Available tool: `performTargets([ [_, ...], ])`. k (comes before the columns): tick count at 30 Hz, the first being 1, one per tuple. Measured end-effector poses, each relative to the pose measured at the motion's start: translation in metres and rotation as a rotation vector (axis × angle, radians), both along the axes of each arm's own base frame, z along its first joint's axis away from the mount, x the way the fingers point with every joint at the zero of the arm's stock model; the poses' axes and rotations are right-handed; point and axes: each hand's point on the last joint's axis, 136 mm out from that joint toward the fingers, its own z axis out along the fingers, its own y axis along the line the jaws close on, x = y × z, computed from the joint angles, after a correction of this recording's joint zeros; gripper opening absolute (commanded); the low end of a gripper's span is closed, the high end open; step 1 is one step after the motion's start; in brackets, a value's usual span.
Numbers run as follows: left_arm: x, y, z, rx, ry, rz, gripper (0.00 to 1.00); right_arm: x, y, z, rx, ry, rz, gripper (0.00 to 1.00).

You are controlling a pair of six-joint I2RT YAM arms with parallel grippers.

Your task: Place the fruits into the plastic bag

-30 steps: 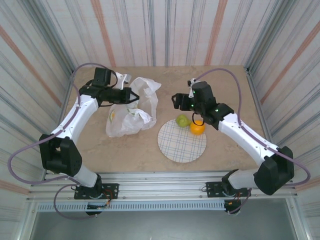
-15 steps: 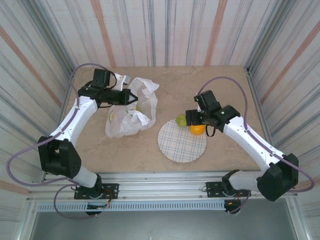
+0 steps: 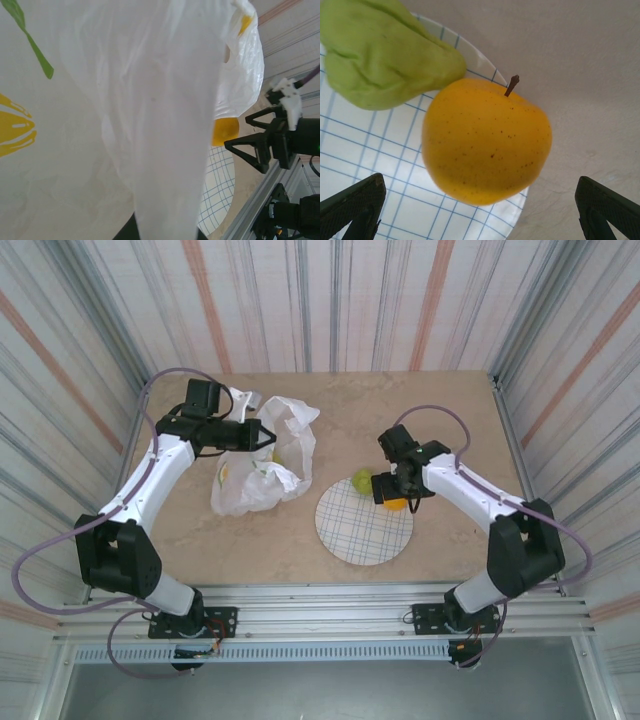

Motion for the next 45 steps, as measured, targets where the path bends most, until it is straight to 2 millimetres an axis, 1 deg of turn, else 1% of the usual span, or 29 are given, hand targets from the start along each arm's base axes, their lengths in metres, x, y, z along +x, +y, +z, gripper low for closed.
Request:
performTargets([
  [3,0.000,0.000,0.000,-0.001,0.000,0.000,0.00,-0.001,-0.003,-0.012,-0.025,0.039,0.004,0.99],
  [12,0.000,0.002,0.001,-0.011,0.002,0.000,0.00,0.008,-0.003,-0.033,-0.055,0.084,0.023,0.99],
  [16,0.001,0.003,0.001,-0.012,0.003,0.002,0.00,0.012,-0.003,-0.039,-0.061,0.089,0.035,0.94],
  [18,0.001,0.003,0.001,-0.012,0.002,0.003,0.00,0.014,-0.003,-0.040,-0.058,0.087,0.038,0.90],
  [21,0.001,0.003,0.001,-0.012,0.002,0.003,0.00,0.016,-0.002,-0.041,-0.054,0.081,0.049,0.83],
  [28,0.001,0.004,0.001,-0.012,0.004,0.005,0.00,0.015,-0.003,-0.038,-0.055,0.080,0.050,0.73],
  [30,0.001,0.004,0.001,-0.012,0.004,0.005,0.00,0.011,-0.006,-0.033,-0.054,0.075,0.049,0.72],
  [33,0.001,0.003,0.001,-0.013,0.003,0.004,0.00,0.003,-0.011,-0.013,-0.046,0.045,0.042,0.70],
  [35,0.002,0.003,0.002,-0.017,0.001,0.002,0.00,0.001,-0.011,0.009,-0.015,-0.011,0.037,0.68],
  [37,0.001,0.002,0.003,-0.028,0.002,-0.001,0.00,0.002,-0.005,0.030,0.041,-0.070,0.034,0.68],
  [39,0.002,0.003,0.004,-0.040,0.001,-0.002,0.00,0.005,0.009,0.052,0.117,-0.136,0.051,0.68],
  [40,0.003,0.003,0.005,-0.046,0.000,-0.003,0.00,0.007,0.021,0.063,0.162,-0.170,0.067,0.67],
  [43,0.003,0.004,0.005,-0.056,0.002,-0.004,0.00,0.014,0.066,0.091,0.308,-0.257,0.139,0.67],
  [45,0.002,0.004,0.004,-0.059,0.008,-0.002,0.00,0.018,0.095,0.102,0.399,-0.293,0.178,0.67],
])
